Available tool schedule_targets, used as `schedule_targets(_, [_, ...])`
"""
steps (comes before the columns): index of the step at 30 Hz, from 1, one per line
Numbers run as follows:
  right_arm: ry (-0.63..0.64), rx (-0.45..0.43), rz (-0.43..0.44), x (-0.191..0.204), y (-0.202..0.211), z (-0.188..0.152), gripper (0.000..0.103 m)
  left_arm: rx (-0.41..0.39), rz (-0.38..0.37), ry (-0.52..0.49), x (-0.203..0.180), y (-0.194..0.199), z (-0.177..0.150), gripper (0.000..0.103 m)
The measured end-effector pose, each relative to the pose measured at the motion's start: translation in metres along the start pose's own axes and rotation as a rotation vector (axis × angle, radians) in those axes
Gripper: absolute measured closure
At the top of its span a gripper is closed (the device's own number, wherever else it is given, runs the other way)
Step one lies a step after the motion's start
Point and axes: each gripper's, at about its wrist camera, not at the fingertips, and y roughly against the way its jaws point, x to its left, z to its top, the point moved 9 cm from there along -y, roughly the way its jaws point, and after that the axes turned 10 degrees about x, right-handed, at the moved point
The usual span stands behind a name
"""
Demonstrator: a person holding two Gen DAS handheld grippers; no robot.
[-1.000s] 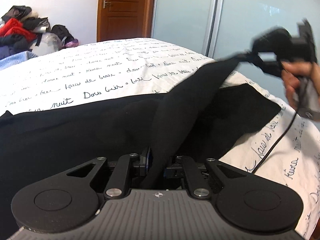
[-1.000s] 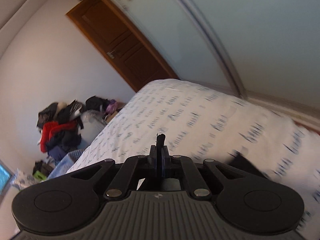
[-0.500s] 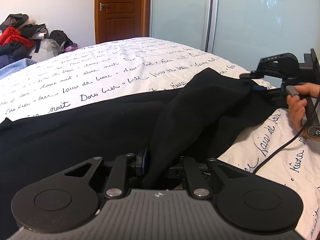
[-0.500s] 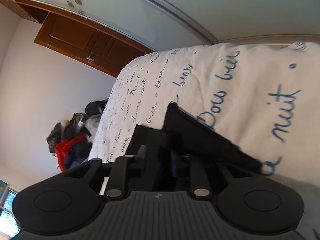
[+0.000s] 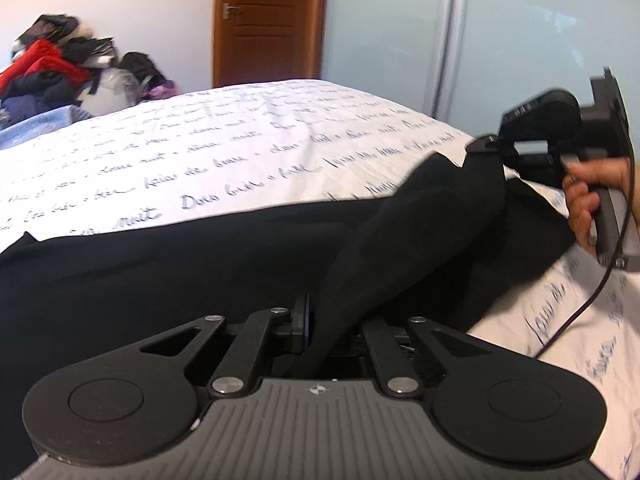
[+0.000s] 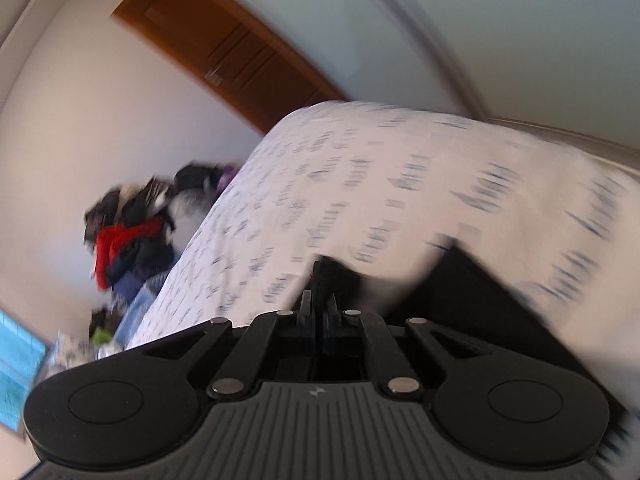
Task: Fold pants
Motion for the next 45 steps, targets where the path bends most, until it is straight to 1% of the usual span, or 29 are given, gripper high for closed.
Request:
schedule_targets(2, [0.068,0.006,0.002,0.031,-0.010,0.015,0.099,-0.037,0.040,0.040,0.010,0.006,0.011,0.092])
schedule_targets(3, [0.097,-0.014,0.038,0.049,-0.008,0.023,0.099,-0.081,0.074,0.065,0.016,0.013,0.017,0.092])
schedule_targets(4, [0.120,-0.056,0.101,0.070,0.000,0.031,0.099,-0.145,0.109,0.100,0.023,0.023,0.023,0.092])
schedule_targets(6, [0.187,-0.183,0.245,0.109,0.033,0.044,0.099,-0.283,0.150,0.169,0.034,0.046,0.035,0.091])
schedule_targets(7, [0.234,-0.256,0.287,0.123,0.053,0.046,0.099,-0.336,0.159,0.181,0.035,0.056,0.038,0.090])
schedule_targets(8, [0.271,-0.315,0.298,0.130,0.072,0.046,0.099,-0.366,0.167,0.166,0.031,0.061,0.040,0.089])
schedule_targets(9, [0.289,-0.346,0.268,0.129,0.085,0.044,0.099,-0.363,0.168,0.118,0.023,0.059,0.041,0.089])
schedule_targets(11, [0.279,-0.361,0.133,0.105,0.094,0.036,0.099,-0.284,0.153,-0.016,-0.001,0.043,0.034,0.089])
schedule_targets(12, [0.260,-0.345,0.042,0.084,0.092,0.031,0.099,-0.224,0.132,-0.075,-0.012,0.031,0.025,0.089])
schedule_targets(13, [0.229,-0.315,-0.052,0.058,0.090,0.023,0.099,-0.166,0.105,-0.113,-0.021,0.019,0.015,0.089])
schedule_targets(14, [0.186,-0.282,-0.114,0.032,0.087,0.014,0.099,-0.114,0.081,-0.131,-0.028,0.010,0.005,0.089])
schedule_targets(15, [0.143,-0.251,-0.153,0.008,0.085,0.005,0.099,-0.067,0.059,-0.141,-0.033,0.001,-0.004,0.089])
schedule_targets(16, [0.106,-0.226,-0.190,-0.013,0.084,-0.004,0.099,-0.037,0.050,-0.149,-0.035,-0.005,-0.011,0.089])
schedule_targets(18, [0.044,-0.193,-0.215,-0.042,0.083,-0.021,0.099,-0.038,0.063,-0.176,-0.037,-0.006,-0.016,0.089])
schedule_targets(20, [0.034,-0.182,-0.233,-0.052,0.085,-0.032,0.099,-0.045,0.056,-0.178,-0.036,0.000,-0.012,0.089])
schedule_targets(23, [0.068,-0.192,-0.254,-0.048,0.089,-0.040,0.099,-0.038,0.052,-0.197,-0.033,0.006,-0.013,0.089])
schedule_targets(26, [0.111,-0.182,-0.292,-0.048,0.086,-0.041,0.099,-0.007,0.055,-0.208,-0.034,-0.003,-0.017,0.089])
schedule_targets(30, [0.093,-0.178,-0.288,-0.051,0.083,-0.039,0.099,-0.028,0.069,-0.234,-0.035,0.000,-0.018,0.089])
schedule_targets(34, [0.096,-0.176,-0.294,-0.057,0.088,-0.046,0.099,-0.003,0.053,-0.222,-0.031,-0.004,-0.019,0.088])
schedule_targets(37, [0.060,-0.151,-0.286,-0.066,0.084,-0.048,0.098,-0.002,0.056,-0.237,-0.032,-0.004,-0.019,0.085])
schedule_targets(39, [0.052,-0.158,-0.285,-0.067,0.091,-0.048,0.093,0.010,0.040,-0.232,-0.032,-0.001,-0.019,0.078])
schedule_targets(40, [0.049,-0.174,-0.306,-0.068,0.096,-0.047,0.089,0.018,0.027,-0.223,-0.031,0.000,-0.019,0.073])
schedule_targets(42, [0.028,-0.236,-0.386,-0.072,0.113,-0.045,0.064,0.034,-0.001,-0.203,-0.029,0.003,-0.019,0.070])
schedule_targets(43, [0.020,-0.282,-0.408,-0.072,0.123,-0.045,0.061,0.039,-0.015,-0.190,-0.029,0.005,-0.018,0.069])
schedule_targets(44, [0.019,-0.325,-0.397,-0.070,0.131,-0.045,0.061,0.046,-0.028,-0.180,-0.029,0.006,-0.018,0.069])
schedule_targets(45, [0.031,-0.344,-0.356,-0.065,0.136,-0.047,0.061,0.054,-0.040,-0.171,-0.029,0.008,-0.017,0.068])
